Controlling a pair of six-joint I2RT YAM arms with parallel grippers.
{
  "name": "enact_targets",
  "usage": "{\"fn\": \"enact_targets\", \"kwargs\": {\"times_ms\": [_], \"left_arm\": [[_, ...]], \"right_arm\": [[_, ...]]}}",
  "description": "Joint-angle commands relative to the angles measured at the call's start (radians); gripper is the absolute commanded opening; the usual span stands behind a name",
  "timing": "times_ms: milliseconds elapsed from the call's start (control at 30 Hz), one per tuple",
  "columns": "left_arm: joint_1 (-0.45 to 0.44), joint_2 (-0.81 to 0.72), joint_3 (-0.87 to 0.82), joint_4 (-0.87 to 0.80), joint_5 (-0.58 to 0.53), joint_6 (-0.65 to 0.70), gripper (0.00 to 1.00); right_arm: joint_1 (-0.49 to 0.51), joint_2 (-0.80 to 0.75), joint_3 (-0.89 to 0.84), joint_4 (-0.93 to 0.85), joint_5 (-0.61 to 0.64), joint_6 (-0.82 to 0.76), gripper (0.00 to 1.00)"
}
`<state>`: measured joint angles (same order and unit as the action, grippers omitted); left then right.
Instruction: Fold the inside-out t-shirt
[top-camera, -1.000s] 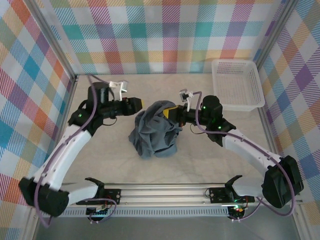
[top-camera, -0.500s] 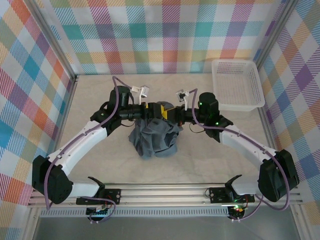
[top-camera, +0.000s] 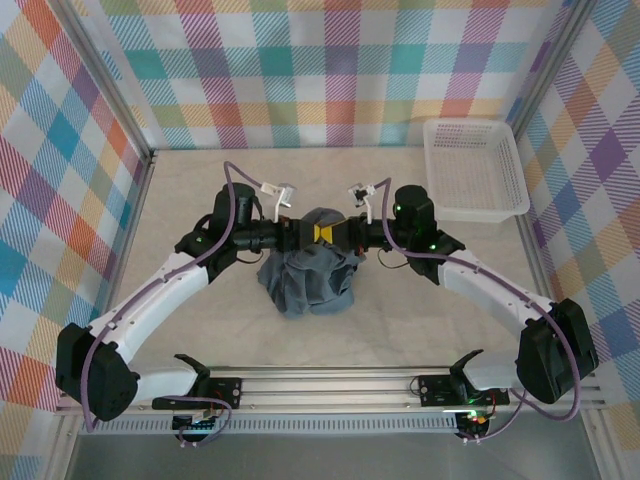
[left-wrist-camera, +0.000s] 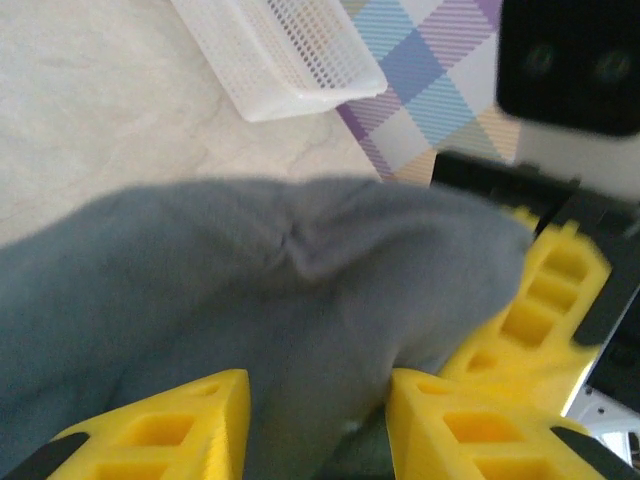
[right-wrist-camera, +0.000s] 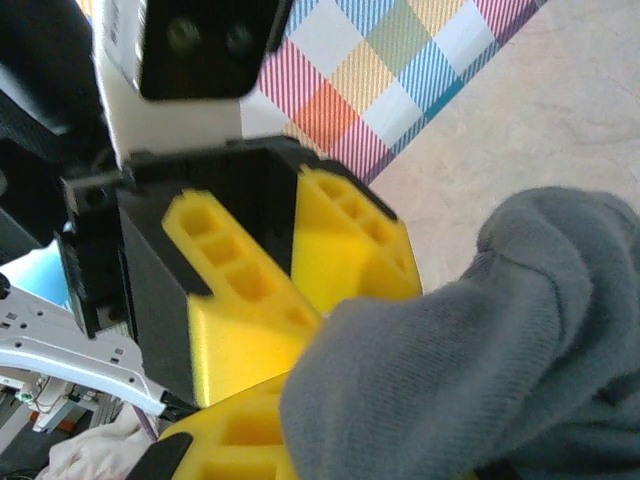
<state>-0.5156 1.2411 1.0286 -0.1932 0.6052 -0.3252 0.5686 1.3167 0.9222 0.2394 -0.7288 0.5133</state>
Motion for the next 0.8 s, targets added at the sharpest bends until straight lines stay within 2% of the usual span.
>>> {"fn": "enact_targets", "kwargs": {"times_ms": [0,133,200,267,300,400,467,533,667,767], "left_arm": [[0.0,0.008,-0.006,-0.012,0.007,0.024,0.43],[0.0,0.045,0.014,0.047,0.034,0.002,0.42],[0.0,0.05,0.021,0.05,0.036,0.006,0.31],[0.002,0.043,0.037,0.056,0.045,-0.004,0.04],[0.006,0.036,0.047,0.061,0.049,-0.021,0.0],[0.038,-0.007,0.097,0.058,0.049,-0.128,0.0],[0.065,-0.028,0.143,0.046,0.08,-0.201,0.0],[0.072,-0.038,0.179,0.047,0.125,-0.241,0.0],[0.071,-0.042,0.199,0.047,0.166,-0.284,0.0],[0.071,-0.034,0.182,0.02,0.147,-0.257,0.0]], "right_arm": [[-0.006,0.01,0.058,0.081,-0.065,0.009,0.0],[-0.006,0.012,0.063,0.075,-0.069,0.017,0.0],[-0.006,0.006,0.061,0.068,-0.073,0.014,0.0],[-0.006,0.003,0.058,0.041,-0.063,-0.003,0.0],[-0.006,0.0,0.059,0.013,-0.041,-0.021,0.0],[-0.01,-0.017,0.027,-0.131,0.128,-0.143,0.06],[-0.029,-0.005,-0.047,-0.185,0.281,-0.233,0.04],[-0.06,0.03,-0.068,-0.233,0.291,-0.291,0.05],[-0.067,0.033,-0.019,-0.325,0.243,-0.325,0.31],[-0.067,-0.051,-0.043,-0.292,0.299,-0.286,0.38]]}}
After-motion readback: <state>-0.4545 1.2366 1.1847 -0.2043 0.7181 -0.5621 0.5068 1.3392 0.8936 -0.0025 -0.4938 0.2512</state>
